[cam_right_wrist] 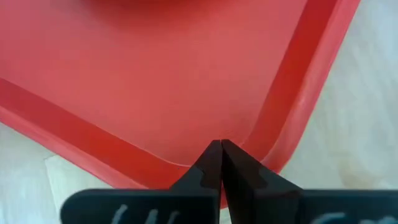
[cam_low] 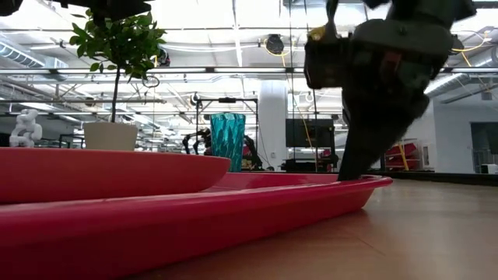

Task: Pick and place plate/cup/fork/spoon on tray
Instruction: Move the red tray to the center of the table

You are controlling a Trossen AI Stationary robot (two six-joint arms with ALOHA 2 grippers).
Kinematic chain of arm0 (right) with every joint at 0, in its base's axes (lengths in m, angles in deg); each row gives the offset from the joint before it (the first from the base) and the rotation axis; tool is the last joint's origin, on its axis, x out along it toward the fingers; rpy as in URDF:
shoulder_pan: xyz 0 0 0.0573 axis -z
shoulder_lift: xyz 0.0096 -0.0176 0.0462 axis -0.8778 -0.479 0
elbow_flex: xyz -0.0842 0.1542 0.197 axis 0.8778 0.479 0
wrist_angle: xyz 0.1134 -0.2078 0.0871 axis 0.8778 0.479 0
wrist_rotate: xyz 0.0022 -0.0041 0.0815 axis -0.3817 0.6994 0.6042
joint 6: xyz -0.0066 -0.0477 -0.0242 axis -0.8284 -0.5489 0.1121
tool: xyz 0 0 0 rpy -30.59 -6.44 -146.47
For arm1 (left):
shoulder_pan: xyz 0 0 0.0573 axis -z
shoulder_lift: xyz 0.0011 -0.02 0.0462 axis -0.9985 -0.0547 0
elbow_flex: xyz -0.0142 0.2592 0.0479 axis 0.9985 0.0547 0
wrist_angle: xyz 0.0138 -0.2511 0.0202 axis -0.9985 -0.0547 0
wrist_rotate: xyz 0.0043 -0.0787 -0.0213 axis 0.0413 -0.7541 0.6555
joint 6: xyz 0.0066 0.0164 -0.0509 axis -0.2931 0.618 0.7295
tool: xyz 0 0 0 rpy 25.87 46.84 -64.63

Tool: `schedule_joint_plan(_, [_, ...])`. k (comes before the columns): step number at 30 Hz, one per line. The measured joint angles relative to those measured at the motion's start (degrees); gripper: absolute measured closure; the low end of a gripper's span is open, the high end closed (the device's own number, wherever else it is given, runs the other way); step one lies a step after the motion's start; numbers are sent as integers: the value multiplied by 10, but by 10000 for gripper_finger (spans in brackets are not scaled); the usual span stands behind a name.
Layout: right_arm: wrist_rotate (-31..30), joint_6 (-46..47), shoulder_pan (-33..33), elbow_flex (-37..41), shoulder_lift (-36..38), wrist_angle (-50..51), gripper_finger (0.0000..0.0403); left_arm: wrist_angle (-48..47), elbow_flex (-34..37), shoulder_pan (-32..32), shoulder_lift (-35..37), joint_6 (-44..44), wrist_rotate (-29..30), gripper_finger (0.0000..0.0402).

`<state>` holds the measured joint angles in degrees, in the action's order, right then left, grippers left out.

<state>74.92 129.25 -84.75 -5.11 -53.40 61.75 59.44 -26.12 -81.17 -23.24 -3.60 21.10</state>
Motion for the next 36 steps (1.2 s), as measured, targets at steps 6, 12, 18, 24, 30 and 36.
schedule_joint_plan(6, [10,10,0,29,1,-39,403,0,0,0,0,-2,0,188])
schedule_joint_plan(12, [11,-3,1,39,2,-17,403,1,0,0,0,-3,0,188])
schedule_joint_plan(18, [14,-15,9,40,2,44,403,0,0,0,0,-4,0,188])
schedule_joint_plan(24, [28,-53,23,40,4,67,403,0,0,0,0,-4,0,188])
schedule_joint_plan(30, [26,-102,37,40,24,158,403,0,0,0,0,-4,0,188])
schedule_joint_plan(36, [16,-181,55,44,57,218,403,0,0,0,0,-6,0,188])
